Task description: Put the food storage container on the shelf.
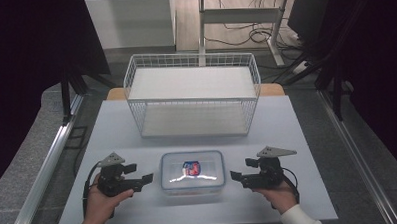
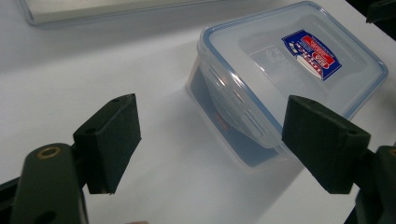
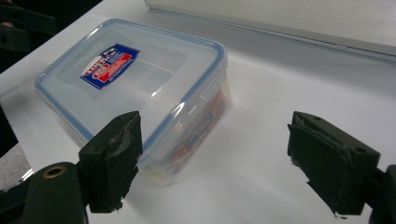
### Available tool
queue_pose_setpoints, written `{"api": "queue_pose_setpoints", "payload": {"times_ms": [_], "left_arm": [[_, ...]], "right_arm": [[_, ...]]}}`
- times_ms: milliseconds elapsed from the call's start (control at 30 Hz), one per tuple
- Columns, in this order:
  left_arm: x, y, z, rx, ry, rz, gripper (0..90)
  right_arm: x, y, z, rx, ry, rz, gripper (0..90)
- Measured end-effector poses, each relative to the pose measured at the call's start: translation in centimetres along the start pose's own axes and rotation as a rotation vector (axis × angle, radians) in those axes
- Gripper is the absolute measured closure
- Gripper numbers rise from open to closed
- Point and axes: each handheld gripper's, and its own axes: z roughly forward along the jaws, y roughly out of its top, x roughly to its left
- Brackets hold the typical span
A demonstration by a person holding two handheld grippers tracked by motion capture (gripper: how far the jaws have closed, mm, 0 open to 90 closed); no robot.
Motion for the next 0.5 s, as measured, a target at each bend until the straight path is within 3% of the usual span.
{"api": "queue_pose_setpoints", "payload": {"times_ms": [133,167,367,400,433,467,500], "left_arm": [[0.1,0.2,0.2,0.014,-0.015,-0.042,19.1],[0.3,0.4,0.4,0.021,-0.046,-0.079,19.3],[0.4,1.0,1.5,0.046,-0.097,-0.117,19.2],[0.7,1.1,2.1,0.057,-0.129,-0.140,19.0],[0.7,1.1,2.1,0.057,-0.129,-0.140,18.9],[0.9,1.3,2.7,0.064,-0.168,-0.167,18.8],[0.9,1.3,2.7,0.064,-0.168,-0.167,18.7]], "right_arm": [[0.2,0.1,0.2,0.006,0.021,-0.013,18.1],[0.3,0.2,0.3,0.007,0.017,-0.028,17.4],[0.4,0.3,0.6,-0.001,0.032,-0.040,16.3],[0.4,0.5,0.8,-0.003,0.051,-0.025,16.2],[0.4,0.5,0.8,-0.003,0.051,-0.025,16.2],[0.2,0.7,0.9,-0.007,0.077,-0.010,16.2],[0.2,0.7,0.9,-0.007,0.077,-0.010,16.2]]}}
